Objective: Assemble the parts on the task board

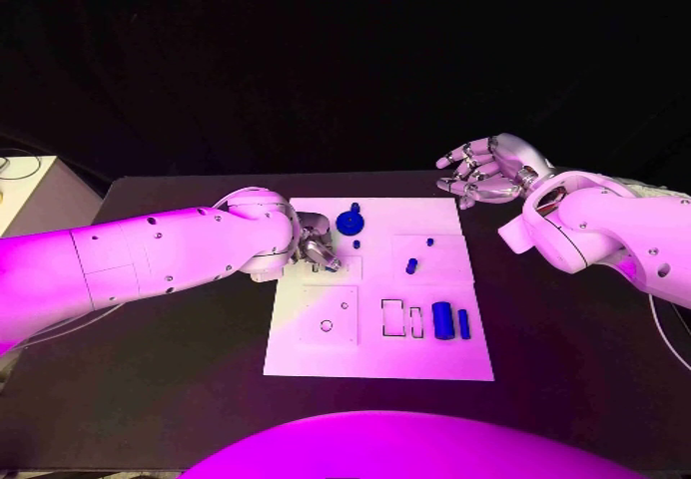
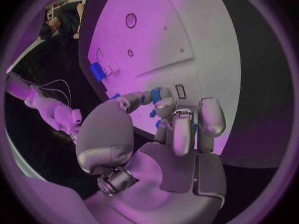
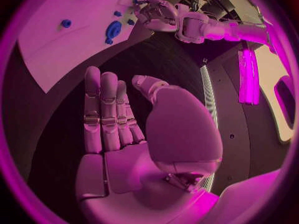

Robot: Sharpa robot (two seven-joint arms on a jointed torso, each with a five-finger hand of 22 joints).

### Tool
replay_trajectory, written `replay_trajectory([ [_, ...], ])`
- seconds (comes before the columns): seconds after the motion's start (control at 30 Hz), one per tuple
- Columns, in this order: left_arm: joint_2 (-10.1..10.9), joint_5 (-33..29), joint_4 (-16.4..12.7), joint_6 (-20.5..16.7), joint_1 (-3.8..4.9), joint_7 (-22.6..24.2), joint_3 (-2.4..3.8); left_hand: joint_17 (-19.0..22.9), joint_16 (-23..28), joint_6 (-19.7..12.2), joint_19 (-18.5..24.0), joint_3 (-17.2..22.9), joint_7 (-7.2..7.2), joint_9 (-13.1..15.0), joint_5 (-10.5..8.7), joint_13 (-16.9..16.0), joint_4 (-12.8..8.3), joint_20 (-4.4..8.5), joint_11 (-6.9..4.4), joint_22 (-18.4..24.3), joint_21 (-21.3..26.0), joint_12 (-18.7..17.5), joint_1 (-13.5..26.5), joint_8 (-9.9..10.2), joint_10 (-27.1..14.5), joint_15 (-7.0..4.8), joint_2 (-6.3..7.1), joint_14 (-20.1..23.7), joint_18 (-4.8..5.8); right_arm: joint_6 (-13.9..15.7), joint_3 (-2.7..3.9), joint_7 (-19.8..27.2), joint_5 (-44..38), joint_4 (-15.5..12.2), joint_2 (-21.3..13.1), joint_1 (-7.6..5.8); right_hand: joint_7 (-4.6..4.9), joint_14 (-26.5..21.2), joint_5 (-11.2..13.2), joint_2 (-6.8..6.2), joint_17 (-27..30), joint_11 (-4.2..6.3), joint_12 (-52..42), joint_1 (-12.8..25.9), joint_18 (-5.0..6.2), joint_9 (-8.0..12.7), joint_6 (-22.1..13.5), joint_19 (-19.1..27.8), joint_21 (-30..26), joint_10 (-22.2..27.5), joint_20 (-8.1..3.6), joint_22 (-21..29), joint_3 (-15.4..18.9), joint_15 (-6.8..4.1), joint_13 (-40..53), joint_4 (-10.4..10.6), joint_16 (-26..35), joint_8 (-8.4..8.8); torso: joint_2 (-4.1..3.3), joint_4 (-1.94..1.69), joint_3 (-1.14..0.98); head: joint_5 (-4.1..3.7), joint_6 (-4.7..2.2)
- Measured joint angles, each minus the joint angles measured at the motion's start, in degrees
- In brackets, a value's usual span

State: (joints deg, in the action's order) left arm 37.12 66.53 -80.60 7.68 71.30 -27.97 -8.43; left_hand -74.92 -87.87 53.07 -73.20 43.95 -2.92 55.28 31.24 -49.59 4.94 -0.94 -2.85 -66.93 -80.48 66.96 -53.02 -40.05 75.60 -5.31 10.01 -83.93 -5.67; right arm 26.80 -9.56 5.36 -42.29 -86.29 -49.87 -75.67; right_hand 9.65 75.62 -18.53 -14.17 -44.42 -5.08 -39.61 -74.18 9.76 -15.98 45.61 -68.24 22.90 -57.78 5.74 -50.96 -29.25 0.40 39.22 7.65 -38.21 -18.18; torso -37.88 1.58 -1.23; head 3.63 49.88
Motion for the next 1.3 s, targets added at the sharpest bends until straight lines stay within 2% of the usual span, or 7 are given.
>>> replay_trajectory([
  [0.27, -0.2, 0.0, 0.3, 0.1, 0.0, 0.0, 0.0, 0.0, 0.0, 0.4, 0.0, -0.1, 0.02, -0.3, -0.03, 0.1, -0.1, 0.0, 0.19, 0.0, 0.0, 0.0, 0.0, 0.0, 0.2, 0.0, -0.01, 0.0, 0.0, 0.0, 0.0, 0.0, 0.0, 0.0, 0.0, 0.01, -0.01, 0.0, 0.0, 0.0, 0.0, -0.01, 0.0, 0.0, 0.0, 0.0, 0.0, 0.0, 0.0, 0.0, 0.0, 0.0, 0.0, 0.0, 0.0, 0.0, 0.0, 0.0, 0.01, 0.0, -0.03, 0.0, 0.01],
  [0.43, -0.4, -0.1, 0.6, 0.2, 0.02, 0.0, -0.01, 0.0, 0.0, 0.9, 0.0, -0.3, 0.31, -0.5, -0.46, -1.1, -0.3, 0.0, -0.29, 0.0, 0.0, 0.2, 0.5, 0.0, 0.9, -0.02, -0.54, 0.0, 0.0, 0.0, 0.0, 0.0, 0.0, 0.0, 0.0, 0.01, -0.01, 0.0, 0.0, 0.0, 0.0, -0.01, 0.0, 0.0, 0.0, 0.0, 0.0, 0.0, 0.0, 0.0, 0.0, 0.0, 0.0, 0.0, 0.0, 0.0, 0.0, 0.0, 0.01, 0.02, -0.03, 0.0, 0.04],
  [0.97, -1.6, -0.4, 2.2, 2.0, 0.26, -0.4, 0.09, 0.0, 0.0, 1.9, 0.0, -0.3, 0.79, -0.8, -0.99, -0.9, -0.3, 0.0, -0.18, 0.3, 0.0, 0.2, 1.2, 0.0, 1.0, -0.21, -1.21, -0.2, 0.0, 0.0, 0.0, 0.0, 0.0, -0.1, -0.1, 0.02, -0.02, 0.0, -0.2, 0.0, -0.1, -0.05, 0.0, 0.0, 0.0, 0.0, 0.0, -0.2, 0.0, -0.1, 0.21, 0.1, 0.1, 0.0, 0.0, -0.1, 0.0, 0.0, 0.0, 0.12, -0.07, -0.23, 0.13],
  [1.3, -2.1, -0.5, 2.7, 2.8, 0.37, -0.5, 0.14, 0.0, -0.2, 2.2, -0.2, -0.7, 0.91, -1.1, -1.95, -1.3, -1.8, -0.21, -0.29, 0.4, 0.2, 0.2, 1.7, 0.0, 1.3, -0.22, -1.73, -0.2, 0.0, -0.1, 0.0, 0.0, 0.0, -0.2, -0.1, 0.02, -0.02, 0.0, -0.2, 0.0, -0.1, -0.06, 0.0, 0.0, -0.01, 0.0, 0.0, -0.2, 0.0, -0.1, 0.21, 0.1, 0.2, 0.0, 0.0, -0.2, 0.0, 0.0, 0.0, 0.05, -0.04, -0.48, 0.13],
])
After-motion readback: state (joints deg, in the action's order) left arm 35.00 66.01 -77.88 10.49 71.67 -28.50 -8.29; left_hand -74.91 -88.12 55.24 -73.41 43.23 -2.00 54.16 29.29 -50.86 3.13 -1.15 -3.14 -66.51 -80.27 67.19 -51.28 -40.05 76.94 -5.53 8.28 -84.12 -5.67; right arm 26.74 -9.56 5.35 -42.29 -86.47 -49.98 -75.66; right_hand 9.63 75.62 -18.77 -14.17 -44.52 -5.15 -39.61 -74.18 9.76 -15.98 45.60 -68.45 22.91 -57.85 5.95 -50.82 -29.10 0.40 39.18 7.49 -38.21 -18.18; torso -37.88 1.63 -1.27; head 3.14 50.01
